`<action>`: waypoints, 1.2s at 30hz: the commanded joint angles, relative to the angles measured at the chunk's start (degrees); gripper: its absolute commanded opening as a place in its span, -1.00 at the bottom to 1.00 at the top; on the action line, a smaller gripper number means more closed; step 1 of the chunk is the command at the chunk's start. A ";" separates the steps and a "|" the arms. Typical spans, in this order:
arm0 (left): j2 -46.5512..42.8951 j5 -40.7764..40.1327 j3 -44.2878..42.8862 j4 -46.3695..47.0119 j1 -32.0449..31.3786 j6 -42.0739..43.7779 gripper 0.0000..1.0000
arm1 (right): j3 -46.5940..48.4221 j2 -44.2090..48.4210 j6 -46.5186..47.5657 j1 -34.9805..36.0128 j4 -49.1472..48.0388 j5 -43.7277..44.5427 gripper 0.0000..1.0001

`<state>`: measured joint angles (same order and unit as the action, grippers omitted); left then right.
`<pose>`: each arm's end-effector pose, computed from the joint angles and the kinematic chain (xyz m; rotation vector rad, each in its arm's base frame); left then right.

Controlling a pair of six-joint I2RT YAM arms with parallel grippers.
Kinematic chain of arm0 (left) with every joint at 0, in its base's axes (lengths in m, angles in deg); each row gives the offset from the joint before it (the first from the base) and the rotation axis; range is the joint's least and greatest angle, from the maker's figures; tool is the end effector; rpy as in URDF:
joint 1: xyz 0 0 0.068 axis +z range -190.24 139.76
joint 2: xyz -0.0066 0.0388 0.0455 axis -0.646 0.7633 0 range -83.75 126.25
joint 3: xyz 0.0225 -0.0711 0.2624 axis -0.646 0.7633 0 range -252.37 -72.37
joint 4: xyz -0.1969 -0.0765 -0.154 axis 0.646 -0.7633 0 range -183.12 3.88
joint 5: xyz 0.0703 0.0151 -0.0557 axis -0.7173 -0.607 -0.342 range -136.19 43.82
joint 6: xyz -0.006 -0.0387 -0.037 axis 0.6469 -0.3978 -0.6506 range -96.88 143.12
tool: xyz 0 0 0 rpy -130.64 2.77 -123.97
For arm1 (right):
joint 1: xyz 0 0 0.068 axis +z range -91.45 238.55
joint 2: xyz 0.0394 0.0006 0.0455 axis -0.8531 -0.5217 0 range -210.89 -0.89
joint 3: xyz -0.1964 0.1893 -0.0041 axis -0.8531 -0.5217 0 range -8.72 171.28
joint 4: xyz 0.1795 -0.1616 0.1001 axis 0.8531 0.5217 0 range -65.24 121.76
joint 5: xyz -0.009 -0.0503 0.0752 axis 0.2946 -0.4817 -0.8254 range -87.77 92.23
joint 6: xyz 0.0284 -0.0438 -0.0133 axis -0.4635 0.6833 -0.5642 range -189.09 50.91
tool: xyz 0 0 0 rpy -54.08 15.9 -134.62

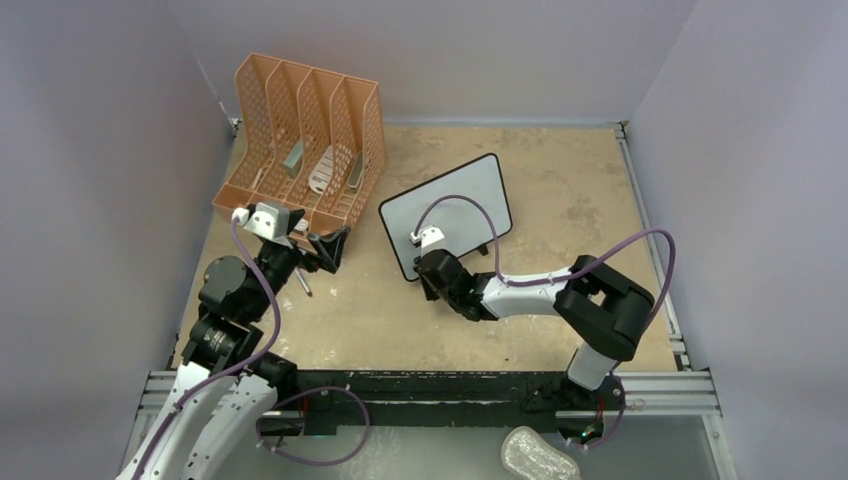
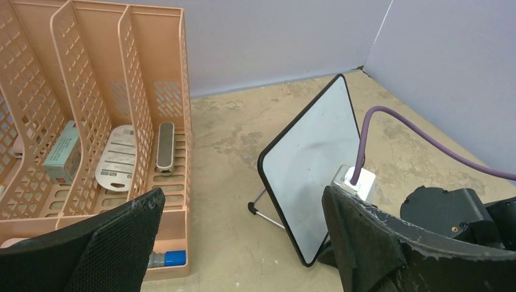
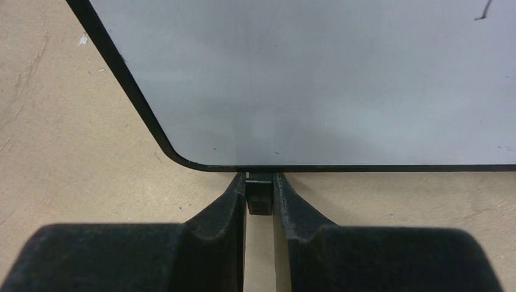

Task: Write a sentence on the whiteboard
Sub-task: Move the whiteboard to the center of the board.

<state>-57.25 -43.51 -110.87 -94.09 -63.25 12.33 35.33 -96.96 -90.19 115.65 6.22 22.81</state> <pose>0.1100 -0.0485 0.3486 0.1999 1.5085 -0.5084 0.1928 0.2750 0.1607 -0.4610 2.0923 0.4225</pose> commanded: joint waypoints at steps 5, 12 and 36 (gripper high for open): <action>0.70 -0.97 -0.26 1.51 0.85 -0.28 0.99 | 3.27 -3.44 -4.48 3.56 4.97 1.21 -1.00; 1.01 -1.49 -0.26 1.45 1.28 -0.50 0.99 | 2.01 -2.56 -3.19 4.29 3.65 0.07 -1.00; 5.85 -7.70 -0.70 -0.90 1.56 -2.64 1.00 | 2.81 10.30 -2.76 4.86 9.77 2.20 0.07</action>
<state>-52.72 -48.29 -110.87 -95.33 -62.00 11.24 36.42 -90.69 -93.04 120.33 12.62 24.78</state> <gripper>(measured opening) 0.996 0.500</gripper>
